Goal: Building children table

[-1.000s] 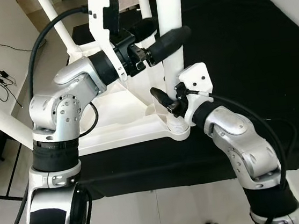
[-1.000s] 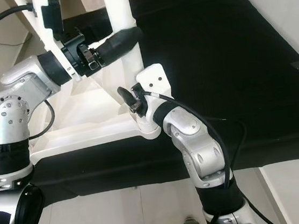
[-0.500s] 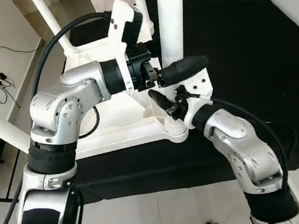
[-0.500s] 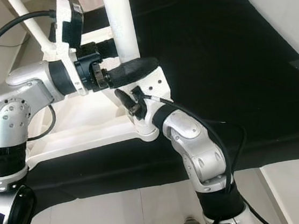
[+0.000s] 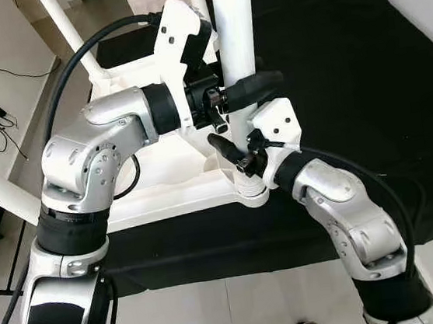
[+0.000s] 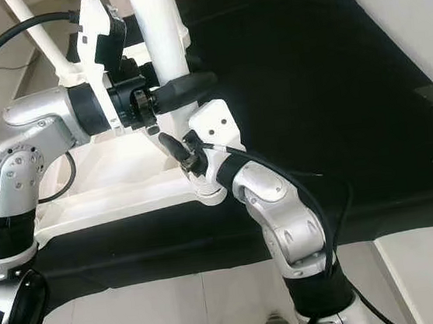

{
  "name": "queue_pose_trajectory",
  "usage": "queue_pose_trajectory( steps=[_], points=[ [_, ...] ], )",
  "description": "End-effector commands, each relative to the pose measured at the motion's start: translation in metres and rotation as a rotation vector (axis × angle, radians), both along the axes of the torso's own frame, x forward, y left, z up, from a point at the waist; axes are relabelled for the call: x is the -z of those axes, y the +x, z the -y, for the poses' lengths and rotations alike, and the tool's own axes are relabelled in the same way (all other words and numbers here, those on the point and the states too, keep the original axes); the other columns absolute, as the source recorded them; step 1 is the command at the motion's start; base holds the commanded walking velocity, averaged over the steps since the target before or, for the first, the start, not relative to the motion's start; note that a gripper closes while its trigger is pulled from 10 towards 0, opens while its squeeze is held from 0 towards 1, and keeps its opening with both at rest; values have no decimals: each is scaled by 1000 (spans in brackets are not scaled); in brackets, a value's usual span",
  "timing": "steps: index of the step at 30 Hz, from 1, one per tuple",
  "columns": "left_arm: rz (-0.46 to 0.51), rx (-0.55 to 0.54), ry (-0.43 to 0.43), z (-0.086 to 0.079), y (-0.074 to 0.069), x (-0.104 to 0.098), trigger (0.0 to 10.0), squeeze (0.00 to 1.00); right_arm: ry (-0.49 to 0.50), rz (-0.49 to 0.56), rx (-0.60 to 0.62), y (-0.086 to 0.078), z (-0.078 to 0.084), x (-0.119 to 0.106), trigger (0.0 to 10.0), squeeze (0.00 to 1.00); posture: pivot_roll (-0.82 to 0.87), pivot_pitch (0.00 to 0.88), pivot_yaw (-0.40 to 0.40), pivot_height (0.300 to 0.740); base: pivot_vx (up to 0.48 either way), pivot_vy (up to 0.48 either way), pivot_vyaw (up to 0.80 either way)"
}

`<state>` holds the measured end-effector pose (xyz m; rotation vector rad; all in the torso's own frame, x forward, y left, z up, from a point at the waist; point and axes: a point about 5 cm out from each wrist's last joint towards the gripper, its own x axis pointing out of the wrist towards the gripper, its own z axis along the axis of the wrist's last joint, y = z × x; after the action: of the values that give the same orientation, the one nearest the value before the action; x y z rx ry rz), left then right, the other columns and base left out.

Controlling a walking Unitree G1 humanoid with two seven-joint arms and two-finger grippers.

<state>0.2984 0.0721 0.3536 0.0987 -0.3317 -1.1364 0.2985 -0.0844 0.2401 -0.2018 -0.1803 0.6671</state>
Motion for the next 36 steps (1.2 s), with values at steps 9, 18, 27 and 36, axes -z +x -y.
queue_pose_trajectory(
  steps=[9,18,27,36],
  points=[
    [-17,-46,-83,4,-5,5,0,0,-159,-25,-213,13,1,5,10000,1000,-62,178,163,740,0,0,0],
    [-40,-56,-107,6,-8,11,0,0,-140,0,-378,25,9,-21,10000,1000,-51,195,152,740,0,0,0],
    [-38,-29,-131,25,-15,7,0,0,-124,23,-573,49,19,-53,10000,0,-44,201,144,740,0,0,0],
    [17,333,-219,52,-44,-33,0,0,-222,-68,-832,43,2,-46,10000,0,-44,190,133,740,0,0,0]
  ],
)
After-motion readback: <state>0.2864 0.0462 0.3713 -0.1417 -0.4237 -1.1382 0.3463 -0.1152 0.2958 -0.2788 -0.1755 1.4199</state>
